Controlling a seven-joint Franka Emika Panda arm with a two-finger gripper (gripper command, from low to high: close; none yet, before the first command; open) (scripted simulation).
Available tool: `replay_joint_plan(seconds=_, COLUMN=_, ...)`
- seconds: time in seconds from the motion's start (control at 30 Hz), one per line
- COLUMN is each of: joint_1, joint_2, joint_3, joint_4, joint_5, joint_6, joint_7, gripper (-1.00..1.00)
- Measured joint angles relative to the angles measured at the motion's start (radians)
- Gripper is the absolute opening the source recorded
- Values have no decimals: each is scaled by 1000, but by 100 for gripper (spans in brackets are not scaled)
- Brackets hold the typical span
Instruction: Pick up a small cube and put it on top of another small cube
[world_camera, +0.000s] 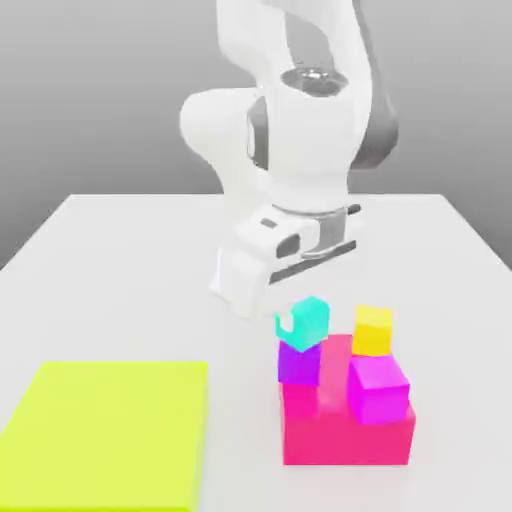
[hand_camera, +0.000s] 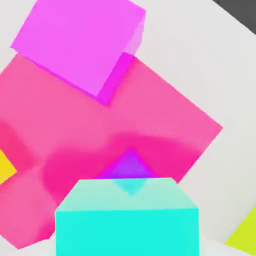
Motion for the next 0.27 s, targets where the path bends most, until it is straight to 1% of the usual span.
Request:
replay_joint_plan(seconds=0.07, joint_1=0, joint_2=0, joint_3=0, joint_4=0, joint_5=0, joint_6=0, joint_7=0, gripper=100)
replay_joint_plan(seconds=0.1, joint_1=-1, joint_2=16, joint_3=0, joint_4=-5, joint_5=-1, joint_6=21, joint_7=1, gripper=100)
replay_joint_plan(seconds=0.13, joint_1=-1, joint_2=6, joint_3=1, joint_4=-2, joint_5=-2, joint_6=9, joint_7=1, gripper=100)
replay_joint_plan(seconds=0.27, joint_1=-2, joint_2=-106, joint_3=3, joint_4=29, joint_5=-2, joint_6=-134, joint_7=2, gripper=100)
